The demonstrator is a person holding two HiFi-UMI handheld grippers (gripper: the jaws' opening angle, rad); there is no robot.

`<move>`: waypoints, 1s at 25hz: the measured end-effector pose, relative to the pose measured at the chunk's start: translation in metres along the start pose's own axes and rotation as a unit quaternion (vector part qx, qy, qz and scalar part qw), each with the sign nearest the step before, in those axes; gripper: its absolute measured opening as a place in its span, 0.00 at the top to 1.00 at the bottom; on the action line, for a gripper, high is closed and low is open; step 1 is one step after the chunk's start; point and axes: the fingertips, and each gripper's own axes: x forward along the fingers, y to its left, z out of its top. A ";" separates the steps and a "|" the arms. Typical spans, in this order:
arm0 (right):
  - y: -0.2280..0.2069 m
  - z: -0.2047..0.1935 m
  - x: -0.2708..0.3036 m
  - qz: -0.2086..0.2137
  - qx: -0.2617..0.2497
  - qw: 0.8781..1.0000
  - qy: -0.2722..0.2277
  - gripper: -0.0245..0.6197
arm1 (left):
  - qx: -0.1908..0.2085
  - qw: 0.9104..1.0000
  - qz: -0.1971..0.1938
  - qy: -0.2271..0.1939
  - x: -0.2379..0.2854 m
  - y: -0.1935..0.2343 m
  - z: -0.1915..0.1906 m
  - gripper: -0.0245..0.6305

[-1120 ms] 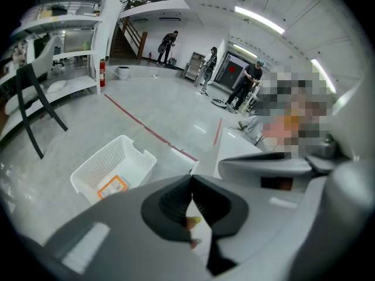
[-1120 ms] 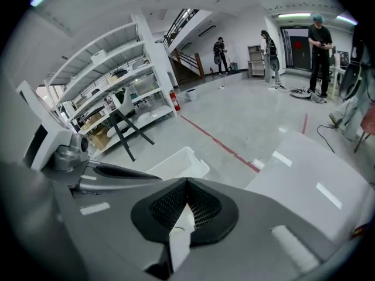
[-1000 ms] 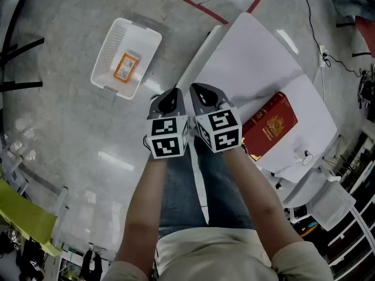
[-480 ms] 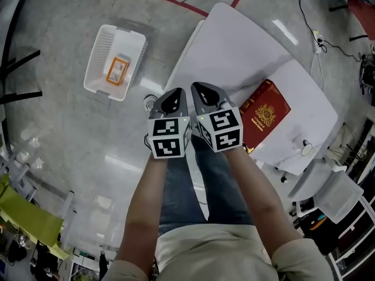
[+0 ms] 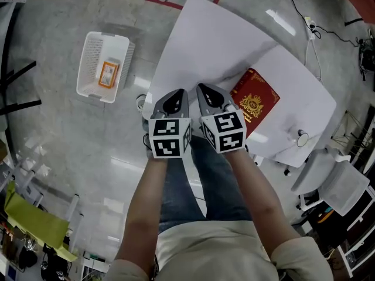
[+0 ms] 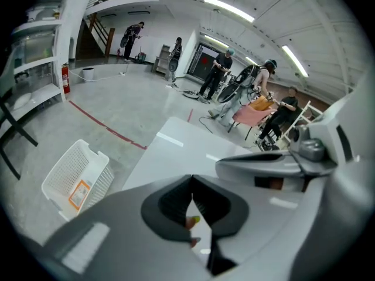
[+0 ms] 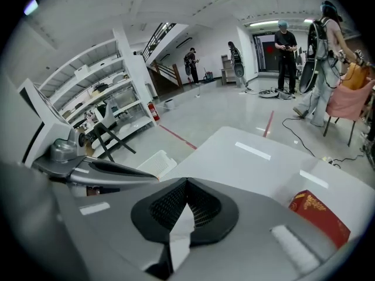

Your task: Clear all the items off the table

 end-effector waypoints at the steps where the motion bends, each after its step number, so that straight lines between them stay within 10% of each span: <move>1: -0.005 -0.002 -0.005 -0.003 0.003 1.000 -0.001 0.96 | 0.004 1.000 -0.002 0.001 0.001 -0.007 0.000 0.95; 25: -0.133 -0.071 -0.108 -0.086 0.112 0.989 -0.030 0.96 | 0.098 0.989 -0.080 0.073 0.048 -0.145 -0.029 0.95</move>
